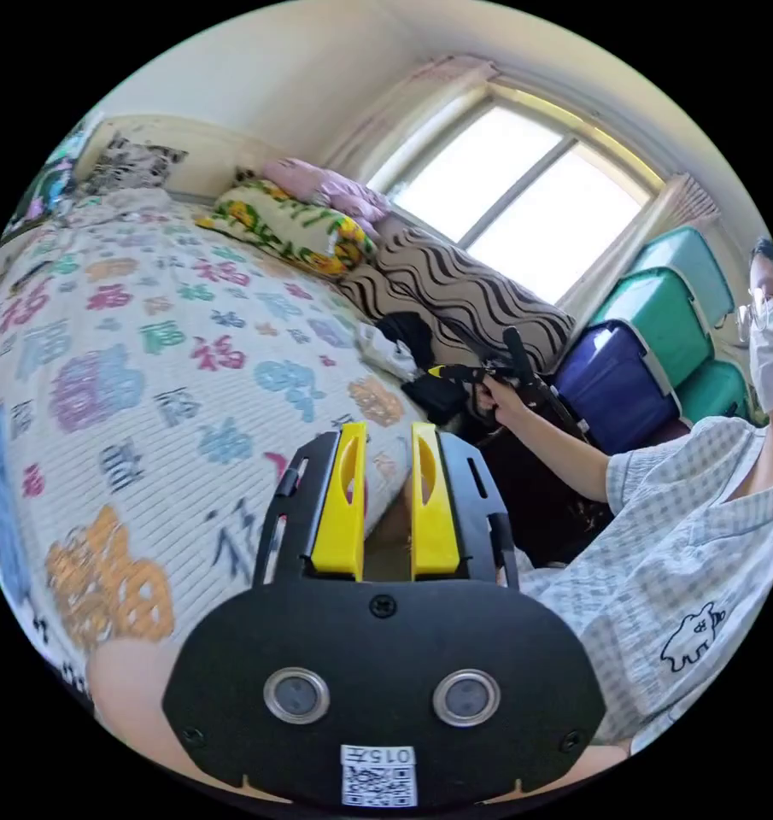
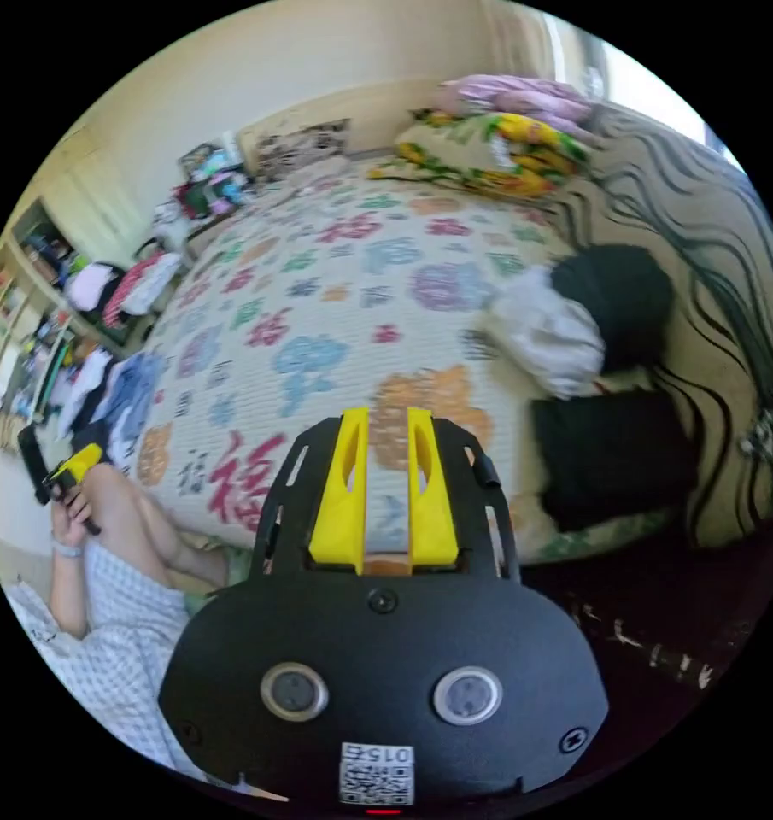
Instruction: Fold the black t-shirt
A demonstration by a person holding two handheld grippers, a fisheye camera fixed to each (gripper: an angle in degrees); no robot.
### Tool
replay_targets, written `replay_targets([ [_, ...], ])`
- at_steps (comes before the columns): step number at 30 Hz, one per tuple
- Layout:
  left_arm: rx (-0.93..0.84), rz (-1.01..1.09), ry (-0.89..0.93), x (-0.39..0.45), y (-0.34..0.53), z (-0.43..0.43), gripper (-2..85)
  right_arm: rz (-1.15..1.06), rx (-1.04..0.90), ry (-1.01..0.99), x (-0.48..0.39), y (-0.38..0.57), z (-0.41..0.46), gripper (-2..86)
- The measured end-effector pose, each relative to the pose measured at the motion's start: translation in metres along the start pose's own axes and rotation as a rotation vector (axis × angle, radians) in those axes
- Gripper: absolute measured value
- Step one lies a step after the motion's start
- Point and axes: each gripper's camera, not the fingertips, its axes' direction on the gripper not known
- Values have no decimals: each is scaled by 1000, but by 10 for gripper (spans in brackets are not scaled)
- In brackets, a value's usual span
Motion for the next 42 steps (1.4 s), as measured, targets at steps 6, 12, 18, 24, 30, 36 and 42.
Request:
replay_targets([
  [6, -210, 87, 208, 39, -103, 212, 79, 272, -278, 325, 156, 15, 18, 169],
  [12, -388, 60, 371, 53, -143, 362, 67, 236, -341, 285, 205, 13, 25, 122],
  [18, -403, -6, 383, 46, -155, 409, 79, 63, -161, 90, 198, 8, -46, 54],
  [24, -223, -44, 267, 54, -181, 389, 168, -184, 52, -474, 145, -21, -142, 52],
  [30, -48, 191, 156, 98, -235, 312, 22, -274, 113, -892, 100, -52, -181, 55],
  [36, 24, 432, -358, 150, -291, 163, 5, -149, 257, -1102, 125, -68, -199, 53],
  [42, -263, 543, -304, 166, -252, 189, 9, 57, 134, -909, 160, -34, -147, 52],
])
